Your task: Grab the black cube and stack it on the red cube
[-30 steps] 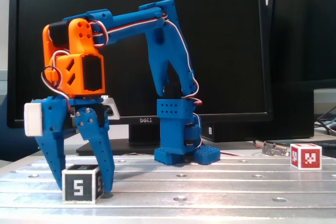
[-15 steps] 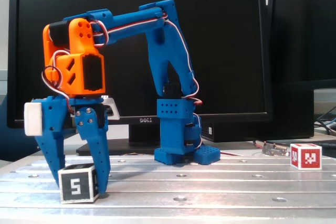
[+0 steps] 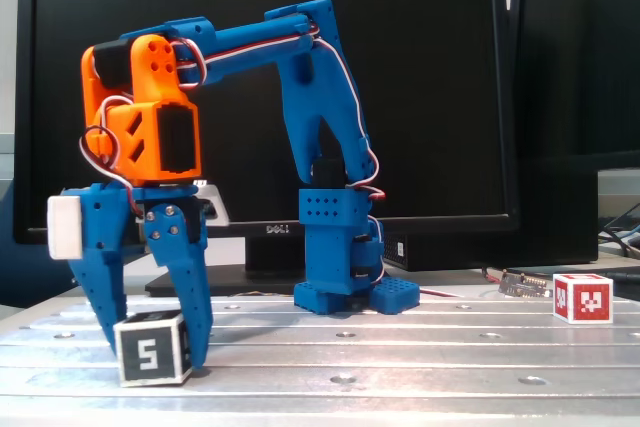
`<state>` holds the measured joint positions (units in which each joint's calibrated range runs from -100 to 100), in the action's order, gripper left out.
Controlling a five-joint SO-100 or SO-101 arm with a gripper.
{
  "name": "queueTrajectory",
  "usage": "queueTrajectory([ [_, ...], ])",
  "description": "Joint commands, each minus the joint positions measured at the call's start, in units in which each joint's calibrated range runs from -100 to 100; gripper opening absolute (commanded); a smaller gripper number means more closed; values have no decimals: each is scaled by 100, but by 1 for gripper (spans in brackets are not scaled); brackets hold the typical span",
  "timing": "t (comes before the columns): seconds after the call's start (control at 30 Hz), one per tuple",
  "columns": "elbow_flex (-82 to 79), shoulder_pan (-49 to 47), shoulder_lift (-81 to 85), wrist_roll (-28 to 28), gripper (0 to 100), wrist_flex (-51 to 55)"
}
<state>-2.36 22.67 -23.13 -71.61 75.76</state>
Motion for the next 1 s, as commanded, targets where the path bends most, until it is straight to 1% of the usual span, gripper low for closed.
queueTrajectory([
  [0.0, 376, -63, 358, 17, 18, 286],
  [0.27, 1117, -174, 416, 38, 18, 1064],
  [0.43, 1724, -454, 416, 401, 18, 1560],
  [0.63, 2420, -956, 416, 980, 18, 2390],
  [0.73, 2538, -1355, 575, 1485, 18, 2415],
  [0.97, 1959, -2337, 1252, 2337, 18, 2407],
])
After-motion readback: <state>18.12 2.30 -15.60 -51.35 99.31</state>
